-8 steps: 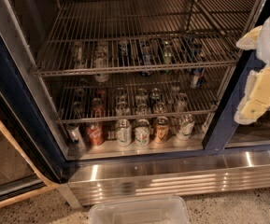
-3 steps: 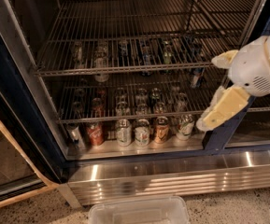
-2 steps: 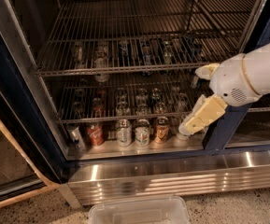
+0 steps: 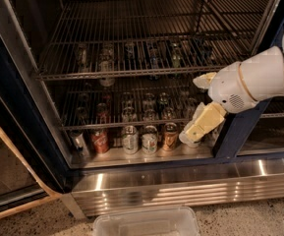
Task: Pick green can from middle shelf of fridge
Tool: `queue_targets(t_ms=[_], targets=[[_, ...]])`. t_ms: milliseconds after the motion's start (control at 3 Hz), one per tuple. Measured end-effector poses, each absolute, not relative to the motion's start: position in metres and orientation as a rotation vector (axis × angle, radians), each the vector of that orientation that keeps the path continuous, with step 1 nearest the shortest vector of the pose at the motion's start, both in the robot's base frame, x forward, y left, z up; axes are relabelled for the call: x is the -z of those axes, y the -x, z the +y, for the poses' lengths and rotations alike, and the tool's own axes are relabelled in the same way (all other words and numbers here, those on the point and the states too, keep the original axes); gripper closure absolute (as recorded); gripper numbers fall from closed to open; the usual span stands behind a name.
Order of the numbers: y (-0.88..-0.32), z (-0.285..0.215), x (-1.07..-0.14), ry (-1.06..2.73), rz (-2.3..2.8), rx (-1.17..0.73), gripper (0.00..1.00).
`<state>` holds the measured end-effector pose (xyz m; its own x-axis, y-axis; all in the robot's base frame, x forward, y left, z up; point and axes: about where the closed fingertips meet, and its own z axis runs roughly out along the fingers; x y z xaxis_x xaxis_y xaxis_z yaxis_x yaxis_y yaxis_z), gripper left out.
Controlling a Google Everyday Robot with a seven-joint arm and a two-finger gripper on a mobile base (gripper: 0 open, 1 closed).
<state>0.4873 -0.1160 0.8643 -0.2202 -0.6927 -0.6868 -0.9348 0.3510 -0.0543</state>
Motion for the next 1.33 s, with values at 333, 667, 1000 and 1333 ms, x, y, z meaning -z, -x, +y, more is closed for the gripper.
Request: queue_targets(t_ms=[333, 667, 1000, 1333], targets=[[-0.488, -0.114, -0.865, 1.397, 1.978, -0.499, 0.00], [-0.476, -0.099, -0.854, 1.310, 1.947, -0.528, 0.00], [-0.462, -0.072, -0.819, 1.162, 1.905, -0.610, 0.00], [-0.467, -0.044, -0.805, 1.033, 1.827, -0.636, 0.00]])
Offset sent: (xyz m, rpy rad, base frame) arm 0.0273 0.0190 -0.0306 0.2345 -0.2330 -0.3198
